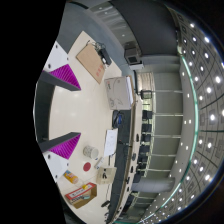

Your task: Pour water

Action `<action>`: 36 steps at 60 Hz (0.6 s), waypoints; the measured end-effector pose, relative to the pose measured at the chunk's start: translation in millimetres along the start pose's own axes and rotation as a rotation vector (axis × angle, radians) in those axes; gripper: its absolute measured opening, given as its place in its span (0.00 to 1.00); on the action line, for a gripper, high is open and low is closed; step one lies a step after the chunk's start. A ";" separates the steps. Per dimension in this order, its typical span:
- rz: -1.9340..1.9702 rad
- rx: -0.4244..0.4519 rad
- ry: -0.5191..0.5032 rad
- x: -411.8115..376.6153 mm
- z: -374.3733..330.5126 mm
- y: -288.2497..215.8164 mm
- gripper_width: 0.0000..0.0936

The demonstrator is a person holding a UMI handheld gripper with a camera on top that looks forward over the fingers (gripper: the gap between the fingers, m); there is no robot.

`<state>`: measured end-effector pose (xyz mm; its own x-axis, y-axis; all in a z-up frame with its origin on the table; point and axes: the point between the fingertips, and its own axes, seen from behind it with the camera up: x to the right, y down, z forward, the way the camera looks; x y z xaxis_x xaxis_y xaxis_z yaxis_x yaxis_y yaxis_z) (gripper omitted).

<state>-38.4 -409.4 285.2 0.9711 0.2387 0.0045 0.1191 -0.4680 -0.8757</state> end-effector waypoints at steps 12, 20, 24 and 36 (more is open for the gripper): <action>0.041 -0.002 0.100 58.8 5.8 22.2 0.92; 0.050 -0.005 0.162 125.1 10.7 59.6 0.92; 0.050 -0.010 0.196 164.5 15.1 81.6 0.92; 0.094 0.006 0.266 275.1 41.0 132.3 0.92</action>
<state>236.0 -370.8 150.8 0.9981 -0.0375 0.0494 0.0258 -0.4722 -0.8811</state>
